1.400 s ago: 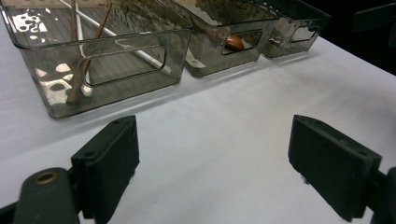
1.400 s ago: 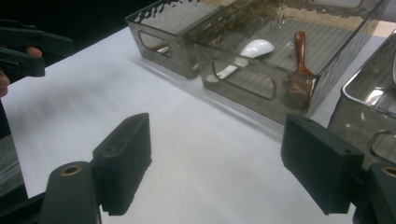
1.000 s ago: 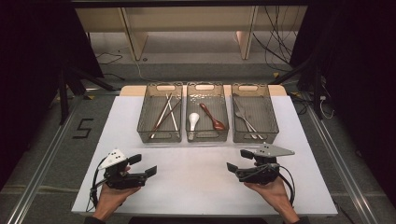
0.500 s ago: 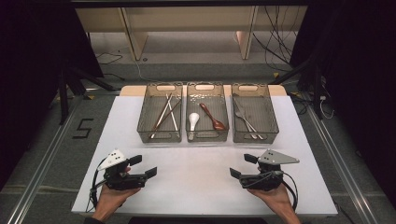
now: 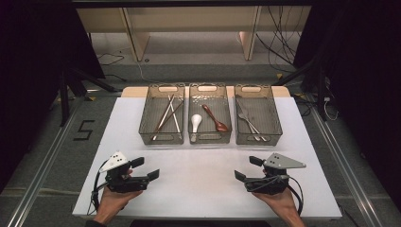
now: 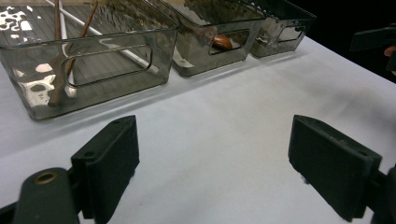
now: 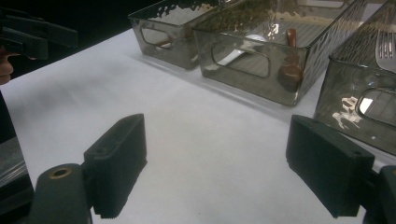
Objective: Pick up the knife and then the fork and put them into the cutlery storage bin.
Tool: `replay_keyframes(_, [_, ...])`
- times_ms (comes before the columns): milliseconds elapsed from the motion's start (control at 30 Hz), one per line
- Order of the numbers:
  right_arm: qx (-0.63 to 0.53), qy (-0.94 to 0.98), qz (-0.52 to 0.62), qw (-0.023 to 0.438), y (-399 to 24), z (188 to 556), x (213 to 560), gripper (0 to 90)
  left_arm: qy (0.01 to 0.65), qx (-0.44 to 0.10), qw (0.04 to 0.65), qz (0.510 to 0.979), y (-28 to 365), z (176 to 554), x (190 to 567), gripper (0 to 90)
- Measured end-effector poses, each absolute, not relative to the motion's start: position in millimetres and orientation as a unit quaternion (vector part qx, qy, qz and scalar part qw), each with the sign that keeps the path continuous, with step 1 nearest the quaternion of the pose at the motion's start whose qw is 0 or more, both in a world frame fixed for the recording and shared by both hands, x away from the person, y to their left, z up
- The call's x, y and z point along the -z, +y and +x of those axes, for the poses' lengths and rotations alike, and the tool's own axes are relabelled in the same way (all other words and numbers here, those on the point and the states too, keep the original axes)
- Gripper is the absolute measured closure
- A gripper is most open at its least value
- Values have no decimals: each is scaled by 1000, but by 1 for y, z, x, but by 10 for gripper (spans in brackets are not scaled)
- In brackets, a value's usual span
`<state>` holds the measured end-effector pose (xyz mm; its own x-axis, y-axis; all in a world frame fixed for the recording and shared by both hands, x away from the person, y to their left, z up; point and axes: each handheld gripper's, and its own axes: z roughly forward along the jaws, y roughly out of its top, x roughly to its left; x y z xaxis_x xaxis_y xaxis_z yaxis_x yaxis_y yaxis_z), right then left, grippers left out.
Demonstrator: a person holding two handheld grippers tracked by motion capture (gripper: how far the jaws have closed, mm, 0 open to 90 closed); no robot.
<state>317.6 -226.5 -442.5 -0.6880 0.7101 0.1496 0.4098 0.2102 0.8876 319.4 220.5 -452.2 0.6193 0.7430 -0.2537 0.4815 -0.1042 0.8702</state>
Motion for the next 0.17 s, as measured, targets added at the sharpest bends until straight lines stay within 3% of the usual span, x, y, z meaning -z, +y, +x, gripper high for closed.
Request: replay_keyframes(167, [-510, 764, 367, 149, -226, 318, 443, 214, 419, -125, 522, 733, 221, 320, 453, 159])
